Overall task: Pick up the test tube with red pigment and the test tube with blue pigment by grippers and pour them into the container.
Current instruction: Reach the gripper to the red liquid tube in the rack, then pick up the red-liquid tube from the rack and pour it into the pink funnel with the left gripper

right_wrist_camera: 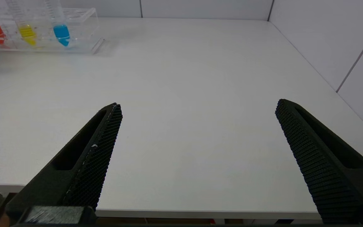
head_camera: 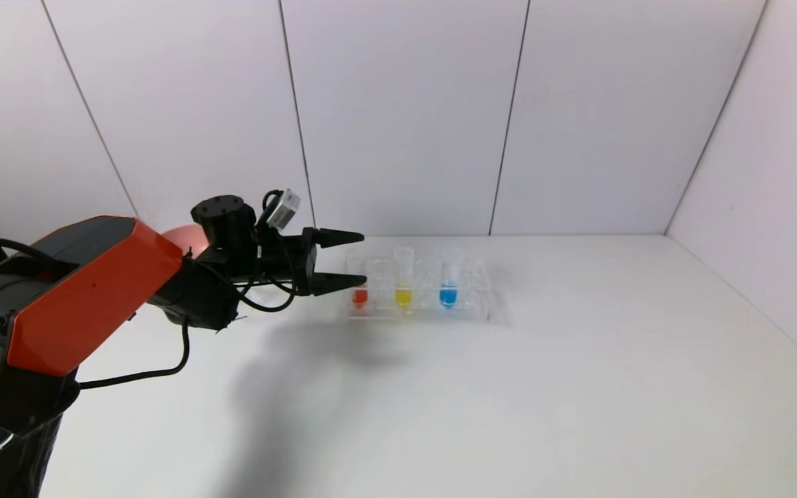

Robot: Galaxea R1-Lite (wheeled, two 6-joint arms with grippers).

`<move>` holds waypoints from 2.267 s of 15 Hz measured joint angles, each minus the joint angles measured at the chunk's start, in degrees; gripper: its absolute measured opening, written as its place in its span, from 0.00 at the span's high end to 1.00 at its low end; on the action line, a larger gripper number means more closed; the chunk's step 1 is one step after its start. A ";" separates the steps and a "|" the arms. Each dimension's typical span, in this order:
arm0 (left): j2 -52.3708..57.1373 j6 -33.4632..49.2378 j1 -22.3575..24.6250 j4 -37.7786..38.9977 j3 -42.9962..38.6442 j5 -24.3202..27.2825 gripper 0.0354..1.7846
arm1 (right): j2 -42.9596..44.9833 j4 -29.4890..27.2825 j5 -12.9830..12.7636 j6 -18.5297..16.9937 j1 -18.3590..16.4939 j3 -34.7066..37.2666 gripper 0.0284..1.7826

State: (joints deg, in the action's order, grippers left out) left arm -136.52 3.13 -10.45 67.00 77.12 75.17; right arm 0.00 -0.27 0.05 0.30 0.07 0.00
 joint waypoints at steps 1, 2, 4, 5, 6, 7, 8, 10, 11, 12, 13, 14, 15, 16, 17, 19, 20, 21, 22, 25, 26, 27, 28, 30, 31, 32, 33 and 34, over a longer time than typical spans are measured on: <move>-0.52 0.67 -0.27 -0.02 0.56 0.00 0.01 | 0.00 0.02 -0.02 0.00 0.00 0.00 0.00; -1.05 1.19 -0.44 0.00 1.16 0.00 0.01 | 0.00 0.00 0.02 0.02 0.00 0.00 0.00; -2.15 2.32 -0.63 0.00 2.49 0.00 0.01 | 0.00 0.00 0.00 0.00 0.00 0.00 0.00; -2.56 2.84 -0.66 0.00 2.89 0.00 0.01 | 0.00 0.00 -0.02 0.00 0.00 0.00 0.00; -2.93 2.95 -0.71 0.00 3.21 0.00 0.01 | 0.00 0.00 -0.02 0.02 0.00 0.00 0.00; -3.28 2.97 -0.71 -0.02 3.43 0.02 0.01 | 0.00 0.00 -0.02 0.02 0.00 0.00 0.00; -3.58 2.97 -0.73 -0.07 3.67 0.00 0.01 | 0.00 0.00 -0.02 0.02 0.00 0.00 0.00; -4.22 3.67 -0.73 -0.16 4.25 -0.04 0.01 | 0.00 0.00 -0.05 0.00 0.00 0.00 0.00; -4.50 4.47 -0.74 -0.16 4.61 -0.06 0.03 | 0.00 0.00 0.00 0.02 0.00 0.00 0.00; -4.85 5.10 -0.77 -0.11 5.05 -0.09 0.06 | 0.00 0.00 -0.02 0.00 0.00 0.00 0.00; -5.21 5.40 -0.82 -0.16 5.44 -0.09 0.11 | 0.00 0.00 -0.02 0.02 0.00 0.00 0.00; -5.46 5.49 -0.88 -0.16 5.71 -0.09 0.17 | 0.00 0.00 0.00 0.00 0.00 0.00 0.00; -5.66 5.49 -0.93 -0.16 5.84 -0.09 0.24 | 0.00 0.02 0.00 0.02 0.00 0.00 0.00; -5.77 5.52 -0.95 -0.16 5.88 -0.09 0.34 | 0.00 0.00 0.02 0.02 0.00 0.00 0.00; -5.86 5.52 -0.96 -0.16 5.96 -0.09 0.45 | 0.00 0.02 -0.02 0.00 0.00 0.00 0.00; -5.90 5.52 -0.96 -0.09 6.01 -0.11 0.66 | 0.00 0.00 -0.02 0.00 0.00 0.00 0.00; -5.90 5.46 -0.93 -0.07 6.03 -0.17 0.73 | 0.00 0.02 -0.02 0.00 0.02 0.00 0.00; -5.90 5.44 -0.93 -0.05 6.03 -0.22 0.75 | 0.00 0.00 0.00 0.00 0.02 0.00 0.00; -5.90 5.46 -0.95 -0.05 6.03 -0.20 0.75 | 0.00 0.00 -0.02 0.00 0.02 0.00 0.00; -5.88 5.49 -0.96 -0.07 6.03 -0.17 0.75 | 0.00 0.00 0.00 0.00 0.00 0.00 0.00; -5.86 5.46 -0.96 -0.07 6.03 -0.12 0.75 | 0.00 0.00 0.00 0.02 0.00 0.00 0.00; -5.84 5.49 -0.96 -0.07 6.03 -0.15 0.75 | 0.00 0.02 -0.02 0.00 -0.02 0.00 0.00; -5.84 5.46 -0.99 -0.07 5.99 -0.12 0.75 | 0.00 0.02 -0.02 0.00 -0.02 0.00 0.00; -5.71 5.49 -0.99 -0.05 5.74 -0.15 0.75 | 0.00 0.02 -0.02 0.00 0.00 0.00 0.00; -5.57 5.44 -0.99 -0.07 5.63 -0.15 0.75 | 0.00 0.00 0.00 0.00 0.00 0.00 0.00; -5.42 5.46 -0.99 -0.11 5.57 -0.12 0.75 | 0.00 0.00 0.00 0.00 0.00 0.00 0.00; -5.18 5.46 -0.99 -0.16 5.57 -0.12 0.75 | 0.00 0.02 -0.02 0.00 0.02 0.00 0.00; -4.82 5.49 -0.99 -0.20 5.55 -0.04 0.75 | 0.00 0.00 -0.02 0.00 0.02 0.00 0.00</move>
State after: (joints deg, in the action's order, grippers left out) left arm -141.34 8.62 -11.43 66.80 82.66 75.13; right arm 0.00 -0.27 0.02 0.30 0.10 0.00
